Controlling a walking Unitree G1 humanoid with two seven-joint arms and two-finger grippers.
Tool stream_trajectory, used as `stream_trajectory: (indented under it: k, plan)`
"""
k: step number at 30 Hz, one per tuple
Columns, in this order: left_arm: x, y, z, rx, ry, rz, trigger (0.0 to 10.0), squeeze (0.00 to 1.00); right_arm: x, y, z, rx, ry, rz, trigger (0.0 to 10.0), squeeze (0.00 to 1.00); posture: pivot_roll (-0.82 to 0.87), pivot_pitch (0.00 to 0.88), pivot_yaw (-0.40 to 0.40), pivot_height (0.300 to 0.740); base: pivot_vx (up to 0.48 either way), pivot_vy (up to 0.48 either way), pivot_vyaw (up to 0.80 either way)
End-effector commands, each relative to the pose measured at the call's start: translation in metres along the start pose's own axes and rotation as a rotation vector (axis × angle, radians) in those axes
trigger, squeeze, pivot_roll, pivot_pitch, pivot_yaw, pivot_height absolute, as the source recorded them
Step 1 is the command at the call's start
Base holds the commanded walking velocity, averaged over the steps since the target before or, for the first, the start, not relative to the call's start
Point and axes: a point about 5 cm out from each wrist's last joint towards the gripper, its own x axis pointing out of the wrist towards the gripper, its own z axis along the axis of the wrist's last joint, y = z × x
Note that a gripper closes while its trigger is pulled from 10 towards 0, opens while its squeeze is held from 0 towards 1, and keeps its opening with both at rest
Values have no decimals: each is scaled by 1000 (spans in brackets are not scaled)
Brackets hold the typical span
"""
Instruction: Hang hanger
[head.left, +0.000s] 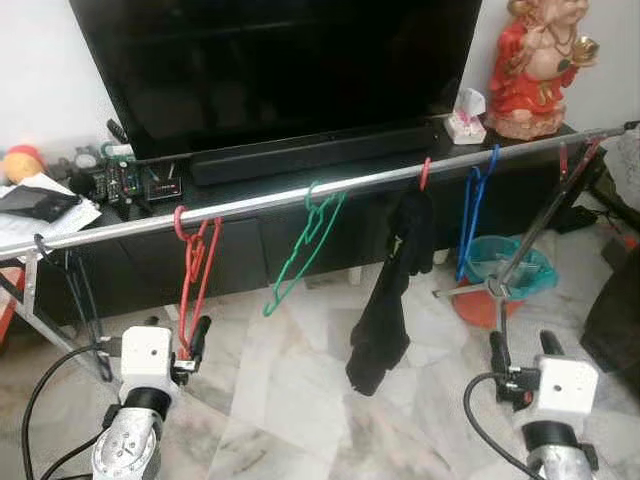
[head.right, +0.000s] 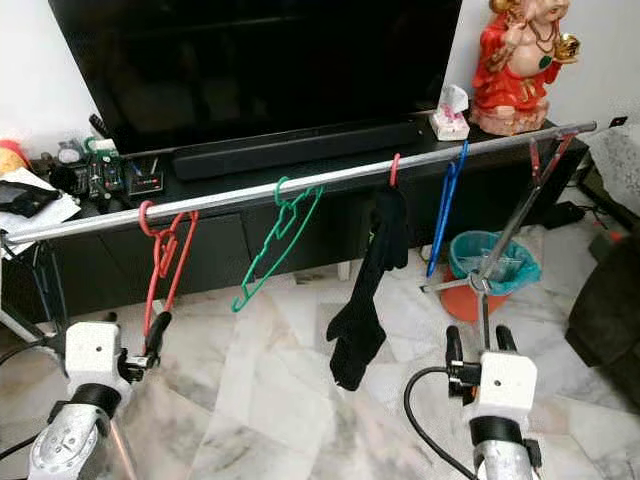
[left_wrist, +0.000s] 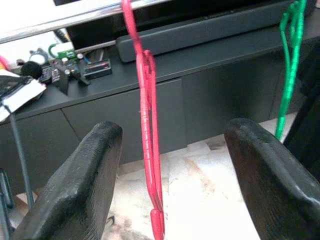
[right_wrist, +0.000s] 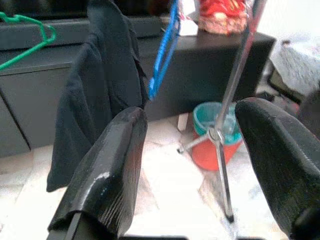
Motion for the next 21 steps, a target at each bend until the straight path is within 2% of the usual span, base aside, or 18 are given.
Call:
stream_trajectory:
  k: [1, 6, 18, 21]
  plan:
    - [4, 1, 5, 23, -8, -12, 10000, 0, 0, 1, 5, 5, -14, -11, 10000, 0, -19, 0, 74, 740, 0, 0, -688]
    - [14, -3, 15, 31, -39, -26, 10000, 0, 4, 11, 9, 9, -18, 14, 10000, 0, -23, 0, 84, 740, 0, 0, -655]
    - [17, -11, 13, 47, -29, -47, 10000, 0, 10, 9, 17, -9, -33, 26, 10000, 0, -27, 0, 48, 740, 0, 0, -649]
    - [16, -12, 12, 56, -28, -45, 10000, 0, 10, 8, 18, -16, -34, 32, 10000, 0, -25, 0, 40, 740, 0, -324, -648]
